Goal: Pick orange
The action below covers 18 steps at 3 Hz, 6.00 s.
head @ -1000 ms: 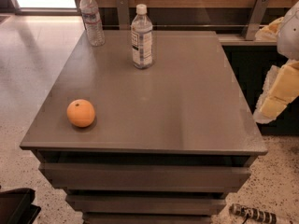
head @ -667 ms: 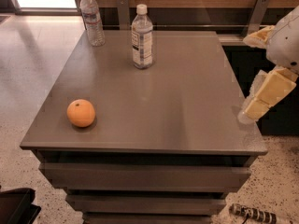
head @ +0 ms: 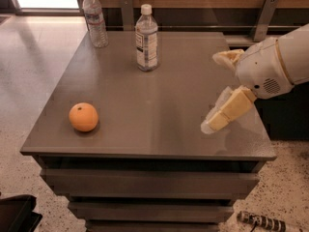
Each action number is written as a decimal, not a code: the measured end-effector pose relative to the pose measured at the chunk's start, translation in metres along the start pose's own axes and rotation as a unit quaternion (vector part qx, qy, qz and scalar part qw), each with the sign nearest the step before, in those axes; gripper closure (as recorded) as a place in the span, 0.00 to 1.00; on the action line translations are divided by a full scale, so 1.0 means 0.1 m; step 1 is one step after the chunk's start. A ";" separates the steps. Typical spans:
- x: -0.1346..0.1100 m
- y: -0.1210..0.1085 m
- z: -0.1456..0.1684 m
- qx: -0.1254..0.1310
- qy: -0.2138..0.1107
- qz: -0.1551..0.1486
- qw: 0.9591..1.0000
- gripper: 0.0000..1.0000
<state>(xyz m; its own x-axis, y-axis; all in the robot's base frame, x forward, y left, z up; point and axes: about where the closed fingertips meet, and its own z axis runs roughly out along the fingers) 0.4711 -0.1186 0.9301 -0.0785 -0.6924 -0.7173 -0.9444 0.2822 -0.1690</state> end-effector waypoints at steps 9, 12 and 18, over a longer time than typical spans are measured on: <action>-0.70 0.27 1.98 -0.034 -0.172 0.052 0.983 0.00; -1.11 0.54 2.28 -0.060 -0.234 0.051 0.969 0.00; -1.32 0.74 2.84 -0.112 -0.269 0.048 0.955 0.87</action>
Offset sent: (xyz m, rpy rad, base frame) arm -0.0021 0.0843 -0.0619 0.4222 0.0243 0.0344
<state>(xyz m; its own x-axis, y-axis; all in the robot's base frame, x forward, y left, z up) 0.5025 0.1821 0.8200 -0.0491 -0.2123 -0.9760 -0.9904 0.1367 0.0201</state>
